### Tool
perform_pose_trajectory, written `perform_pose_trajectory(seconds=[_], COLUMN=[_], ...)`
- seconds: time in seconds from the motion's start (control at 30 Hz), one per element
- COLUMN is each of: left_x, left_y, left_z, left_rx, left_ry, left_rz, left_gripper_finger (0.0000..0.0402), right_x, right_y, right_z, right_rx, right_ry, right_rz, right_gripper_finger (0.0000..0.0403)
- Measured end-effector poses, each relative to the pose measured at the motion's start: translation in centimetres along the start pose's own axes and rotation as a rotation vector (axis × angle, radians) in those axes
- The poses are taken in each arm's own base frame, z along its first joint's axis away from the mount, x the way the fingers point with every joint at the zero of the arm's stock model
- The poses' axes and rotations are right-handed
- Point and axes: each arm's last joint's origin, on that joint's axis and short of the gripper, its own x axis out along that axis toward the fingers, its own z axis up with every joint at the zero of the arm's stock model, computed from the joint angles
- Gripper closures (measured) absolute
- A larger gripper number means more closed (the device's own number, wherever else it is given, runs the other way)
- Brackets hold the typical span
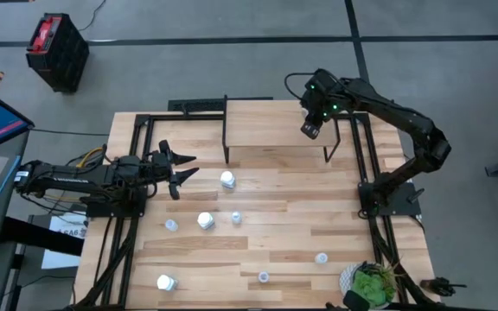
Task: Pick and place medicine bottles onto shelf by color
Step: Put the top transparent medicine bottle onto the right side of the shelf
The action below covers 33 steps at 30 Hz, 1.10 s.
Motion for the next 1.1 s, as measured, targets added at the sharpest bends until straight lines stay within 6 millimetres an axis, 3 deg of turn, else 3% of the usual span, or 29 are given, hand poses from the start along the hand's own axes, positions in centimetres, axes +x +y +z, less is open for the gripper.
perform_pose_trajectory(seconds=[0.17,0.4,1.1], left_x=[0.0,0.0,0.0], left_y=[0.0,0.0,0.0], left_z=[0.0,0.0,0.0], left_rx=[0.0,0.0,0.0], left_ry=[0.0,0.0,0.0], left_rz=[0.0,0.0,0.0], left_gripper_finger=[0.0237,0.0237,0.0237], right_x=[-0.01,0.01,0.0], right_y=[-0.1,0.05,0.13], right_z=[0.23,0.15,0.24], right_rx=[0.16,0.042,0.051], right_ry=[-0.025,-0.013,-0.022], right_rz=[-0.005,-0.001,0.0], right_gripper_finger=[0.0245,0.025,0.0216])
